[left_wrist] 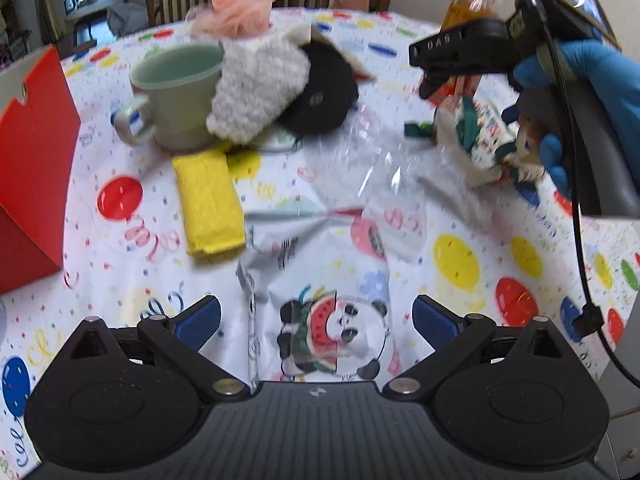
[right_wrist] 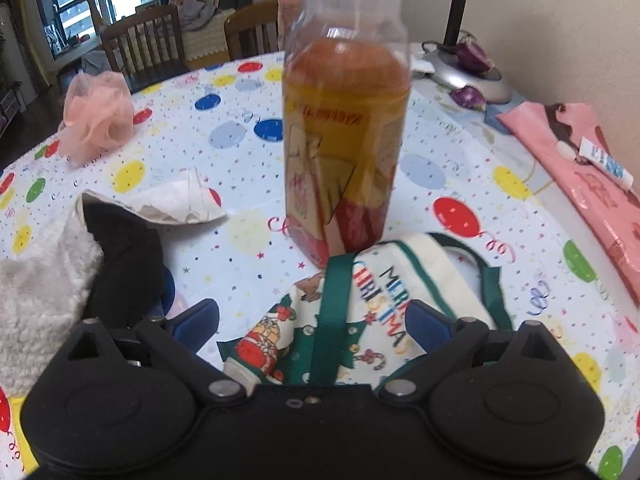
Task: Organize soft objects
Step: 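Grasp the Christmas tote bag strap with the right gripper while the left grasps the panda snack bag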
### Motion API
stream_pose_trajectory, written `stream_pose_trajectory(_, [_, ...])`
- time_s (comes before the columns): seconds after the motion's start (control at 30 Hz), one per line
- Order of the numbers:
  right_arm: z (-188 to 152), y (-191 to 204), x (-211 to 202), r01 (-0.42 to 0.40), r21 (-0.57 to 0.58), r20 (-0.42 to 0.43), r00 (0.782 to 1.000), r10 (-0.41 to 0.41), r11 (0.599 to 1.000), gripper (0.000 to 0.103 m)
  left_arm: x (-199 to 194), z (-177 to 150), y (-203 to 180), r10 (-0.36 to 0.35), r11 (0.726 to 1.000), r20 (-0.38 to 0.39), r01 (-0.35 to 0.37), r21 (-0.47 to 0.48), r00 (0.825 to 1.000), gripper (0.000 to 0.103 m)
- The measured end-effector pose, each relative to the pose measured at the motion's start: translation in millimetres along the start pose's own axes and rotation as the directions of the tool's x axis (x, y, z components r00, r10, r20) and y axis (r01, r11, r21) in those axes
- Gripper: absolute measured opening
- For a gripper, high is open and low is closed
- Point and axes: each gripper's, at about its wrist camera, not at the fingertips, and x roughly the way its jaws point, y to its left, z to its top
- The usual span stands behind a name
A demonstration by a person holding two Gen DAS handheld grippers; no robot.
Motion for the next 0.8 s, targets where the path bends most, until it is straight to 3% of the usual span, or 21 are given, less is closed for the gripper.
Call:
stream_pose_trajectory(0.1, [-2,2,8,0.023,0.012,-0.019,1.000,-0.023,1.000,0.097,9,-5,-1,0.008,1.000,-0.042,-0.008,-0.006,0.999,0.103])
stream_pose_trajectory(0.4, [-7,-1,18,-0.013,0.058,-0.049,0.999,0.016,0.998,0.071,17,-8,-4,0.021,1.000,-0.053,-0.020,0.013,0.998,0.102])
stream_pose_trajectory(0.5, [-8,1,14,-0.037,0.044,-0.043,0.998,0.039,0.998,0.056,17,-8,-6,0.021,1.000,-0.050,-0.020,0.017,0.999,0.100])
stream_pose_trajectory(0.67, [-9,4,6,-0.083,0.026,-0.028,0.996,0.084,0.996,0.018,15,-8,-8,0.041,0.999,-0.040,-0.040,0.019,0.998,0.081])
stream_pose_trajectory(0.8, [-10,2,-1,-0.095,0.012,-0.020,0.995,0.095,0.995,0.012,13,-8,-9,0.064,0.998,-0.027,-0.063,0.029,0.998,0.069])
